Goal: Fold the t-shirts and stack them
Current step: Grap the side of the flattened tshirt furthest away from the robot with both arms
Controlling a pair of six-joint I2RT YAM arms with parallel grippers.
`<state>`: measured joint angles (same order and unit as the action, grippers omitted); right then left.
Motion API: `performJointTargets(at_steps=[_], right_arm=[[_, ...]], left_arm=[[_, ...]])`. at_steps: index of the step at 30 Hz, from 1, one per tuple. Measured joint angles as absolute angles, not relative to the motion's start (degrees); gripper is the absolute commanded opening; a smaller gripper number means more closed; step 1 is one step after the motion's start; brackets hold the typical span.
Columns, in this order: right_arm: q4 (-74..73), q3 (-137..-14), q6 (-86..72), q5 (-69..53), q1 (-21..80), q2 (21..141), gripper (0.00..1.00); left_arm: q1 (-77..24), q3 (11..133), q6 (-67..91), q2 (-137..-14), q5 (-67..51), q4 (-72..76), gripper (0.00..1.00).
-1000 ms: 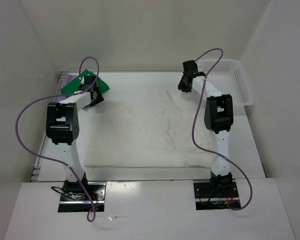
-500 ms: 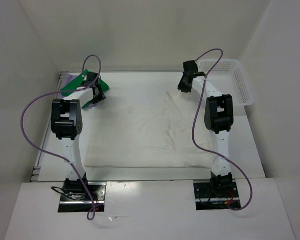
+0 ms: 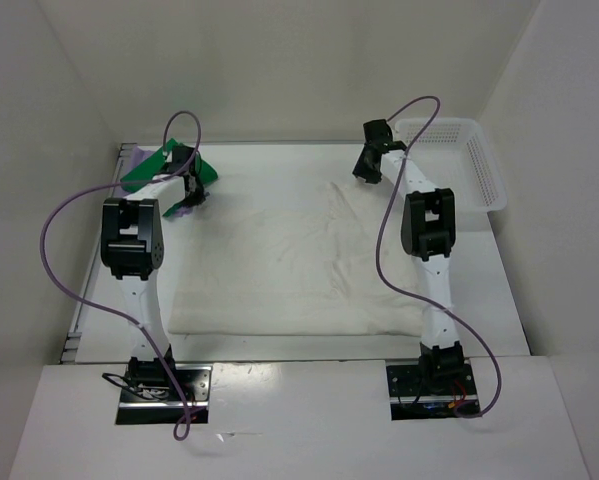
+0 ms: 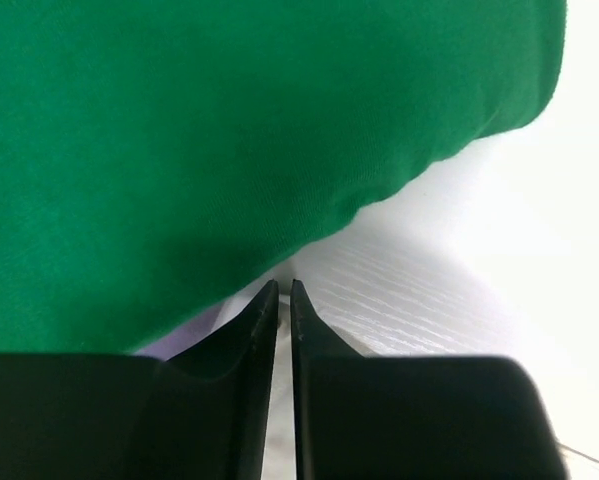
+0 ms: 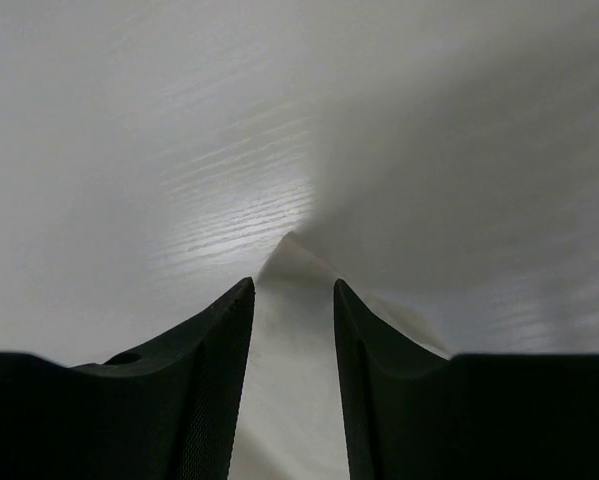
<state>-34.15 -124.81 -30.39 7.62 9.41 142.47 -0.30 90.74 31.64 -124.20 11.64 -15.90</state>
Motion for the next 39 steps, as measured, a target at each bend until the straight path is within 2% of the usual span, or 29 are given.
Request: performJointTargets(at_steps=[8,13,21,24,27,28,31,35,39], right_arm=[[-38.5,-135.81,-29.71,8.82,9.37,148.94,0.46],[-40.16,-138.41,-29.39,9.76,9.37,149.88,0.5],[-42.17,-143.2,-28.82,10.61,9.37,153.01,0.5],[-42.52,-143.61,-28.62,10.72,9.37,153.25,0.43],[-43.18,-143.61,-28.42,10.39,9.39,153.34,0.3],[-43.24,-143.61,-28.42,10.33,9.39,153.38,0.22],[-43.9,-144.11,-28.56,9.8,9.39,153.62,0.07],[-44.8,-145.84,-28.91,9.41,9.39,154.12,0.0],[-45.12,-147.0,-28.95,9.17,9.39,154.1,0.0]], left_arm=[[-0.3,88.58,31.7,-123.07,11.6,-14.33,0.03],[-0.3,87.7,31.73,-122.5,11.2,-13.82,0.02],[-0.3,83.13,32.08,-119.11,9.74,-13.89,0.0],[-0.3,81.52,32.16,-117.23,9.5,-14.11,0.0],[-0.3,80.71,32.18,-115.33,9.26,-13.98,0.0],[-0.3,80.42,32.18,-114.65,9.19,-13.85,0.0],[-0.3,79.68,32.18,-113.01,9.1,-13.67,0.0],[-0.3,78.91,32.25,-111.5,9.1,-13.23,0.0],[-0.3,78.22,33.06,-110.78,9.1,-13.17,0.0]])
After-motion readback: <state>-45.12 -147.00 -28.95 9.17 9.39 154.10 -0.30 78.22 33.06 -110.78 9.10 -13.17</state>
